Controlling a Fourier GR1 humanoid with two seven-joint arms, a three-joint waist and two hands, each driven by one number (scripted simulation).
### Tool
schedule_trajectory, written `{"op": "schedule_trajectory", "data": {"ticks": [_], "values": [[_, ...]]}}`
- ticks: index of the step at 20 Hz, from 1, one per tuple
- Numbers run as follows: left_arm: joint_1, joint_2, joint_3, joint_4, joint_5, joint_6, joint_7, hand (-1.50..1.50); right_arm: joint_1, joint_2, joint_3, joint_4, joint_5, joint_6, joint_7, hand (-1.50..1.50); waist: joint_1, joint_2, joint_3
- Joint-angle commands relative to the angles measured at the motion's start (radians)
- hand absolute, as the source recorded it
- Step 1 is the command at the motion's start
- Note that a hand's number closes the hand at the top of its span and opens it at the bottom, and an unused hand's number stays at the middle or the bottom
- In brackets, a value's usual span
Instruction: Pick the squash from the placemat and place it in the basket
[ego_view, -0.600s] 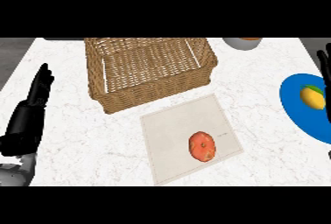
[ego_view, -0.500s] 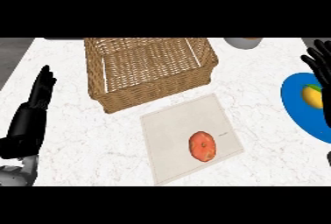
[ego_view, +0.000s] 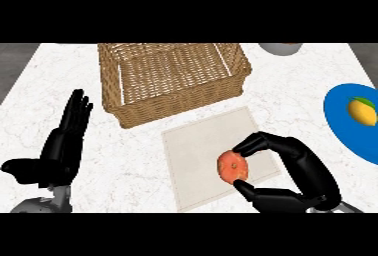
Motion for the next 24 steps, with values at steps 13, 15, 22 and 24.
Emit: {"op": "schedule_trajectory", "data": {"ticks": [13, 15, 22, 24], "values": [[0.068, -0.040, 0.008, -0.002, 0.018, 0.012, -0.020, 0.00, 0.033, -0.245, 0.043, -0.188, 0.742, -0.136, 0.774, -1.50, -0.049, -0.011, -0.010], [0.053, -0.053, -0.001, 0.011, 0.024, 0.003, -0.022, 0.00, 0.012, -0.298, 0.073, -0.282, 0.725, 0.000, 0.880, -1.50, -0.050, -0.009, -0.010], [0.012, -0.036, -0.012, -0.020, 0.014, -0.015, 0.032, 0.00, -0.163, -0.265, 0.110, -0.513, 0.468, 0.342, 1.287, -1.50, 0.000, 0.006, -0.002], [0.030, -0.065, -0.019, -0.020, -0.001, 0.008, 0.007, 0.00, -0.205, -0.219, 0.128, -0.603, 0.427, 0.379, 1.437, -1.50, -0.005, 0.003, -0.001]]}}
